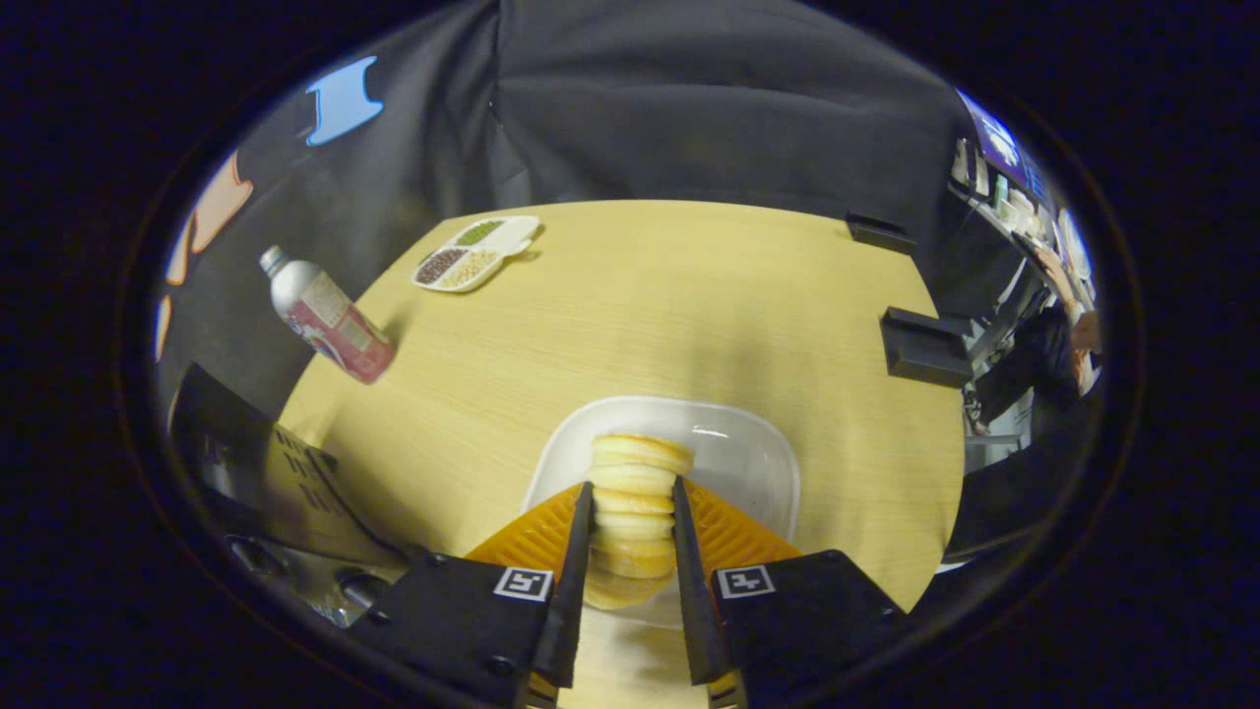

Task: Open the toaster oven, put the food inside, and close the toaster oven door.

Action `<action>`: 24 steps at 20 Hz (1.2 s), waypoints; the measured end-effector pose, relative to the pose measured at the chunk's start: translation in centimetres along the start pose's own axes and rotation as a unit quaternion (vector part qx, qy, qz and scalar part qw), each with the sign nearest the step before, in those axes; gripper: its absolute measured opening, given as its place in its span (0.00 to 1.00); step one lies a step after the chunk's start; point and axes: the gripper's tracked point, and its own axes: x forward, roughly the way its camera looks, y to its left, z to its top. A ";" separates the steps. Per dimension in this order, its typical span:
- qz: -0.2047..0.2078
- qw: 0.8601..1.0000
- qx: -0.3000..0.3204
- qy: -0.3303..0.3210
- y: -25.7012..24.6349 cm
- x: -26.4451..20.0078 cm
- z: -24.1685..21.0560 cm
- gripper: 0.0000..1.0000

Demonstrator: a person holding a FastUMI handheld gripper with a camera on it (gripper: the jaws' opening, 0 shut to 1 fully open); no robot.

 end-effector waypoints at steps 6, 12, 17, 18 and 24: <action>0.068 0.997 -0.038 -0.026 2.0 -4.9 -1.0 0.46; 0.148 0.987 -0.061 -0.026 5.0 -11.5 -4.9 0.46; 0.224 0.972 -0.073 0.001 8.9 -16.0 -9.9 0.46; 0.241 0.968 -0.067 0.010 10.0 -16.7 -10.9 0.46; 0.342 0.937 -0.021 0.064 16.8 -19.5 -15.0 0.43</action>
